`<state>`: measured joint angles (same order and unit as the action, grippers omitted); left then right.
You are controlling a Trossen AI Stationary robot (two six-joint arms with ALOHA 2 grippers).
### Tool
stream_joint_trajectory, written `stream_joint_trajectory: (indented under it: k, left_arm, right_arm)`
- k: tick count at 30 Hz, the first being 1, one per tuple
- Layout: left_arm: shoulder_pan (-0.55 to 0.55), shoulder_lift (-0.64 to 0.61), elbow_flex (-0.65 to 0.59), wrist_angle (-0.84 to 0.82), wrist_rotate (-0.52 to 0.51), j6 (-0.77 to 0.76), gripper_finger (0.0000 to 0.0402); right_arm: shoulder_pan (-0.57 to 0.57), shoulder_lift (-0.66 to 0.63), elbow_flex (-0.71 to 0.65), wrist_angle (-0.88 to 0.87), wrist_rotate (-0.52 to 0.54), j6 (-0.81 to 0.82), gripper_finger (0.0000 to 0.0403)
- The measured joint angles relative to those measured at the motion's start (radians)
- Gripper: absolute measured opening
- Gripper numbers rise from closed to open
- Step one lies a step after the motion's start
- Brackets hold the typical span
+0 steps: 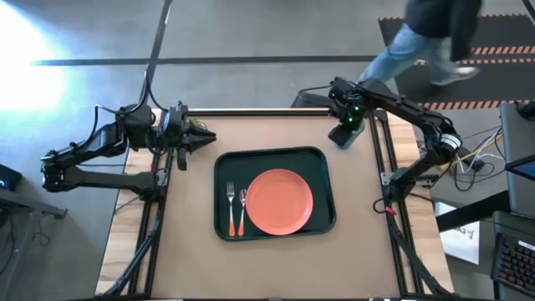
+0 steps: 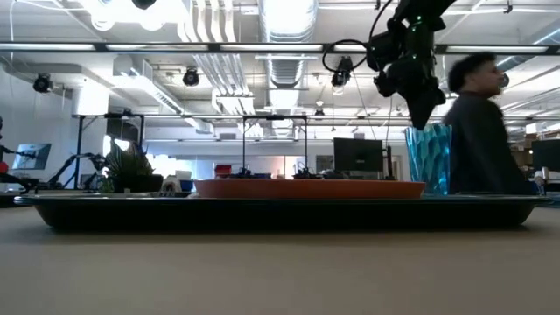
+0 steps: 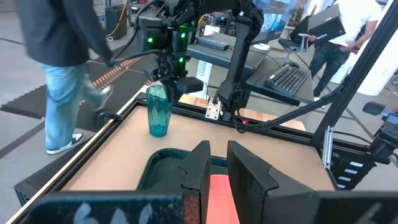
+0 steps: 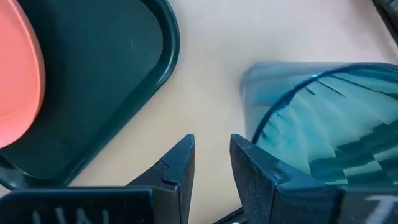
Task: Pick and place plate/cup/fork/spoon on tray
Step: Put the blue glass on the black serving tray to the top right of orange plate
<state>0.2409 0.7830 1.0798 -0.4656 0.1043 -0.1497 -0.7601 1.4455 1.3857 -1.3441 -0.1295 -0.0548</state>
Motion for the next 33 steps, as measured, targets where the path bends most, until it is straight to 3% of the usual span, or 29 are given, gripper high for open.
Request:
stream_joint_trajectory:
  k: [10, 22, 33]
  left_arm:
    - [0.000, 0.000, 0.000, 0.000, 0.000, 0.000, 0.0036]
    - [0.000, 0.000, 0.000, 0.000, 0.000, 0.000, 0.0036]
    - [0.000, 0.000, 0.000, 0.000, 0.000, 0.000, 0.0036]
  right_arm:
    - [0.003, 0.034, 0.000, 0.032, -0.030, -0.006, 0.0093]
    - [0.020, -0.066, 0.058, 0.043, -0.052, 0.030, 0.0093]
    - [0.016, -0.064, 0.106, -0.016, 0.044, 0.027, 0.0093]
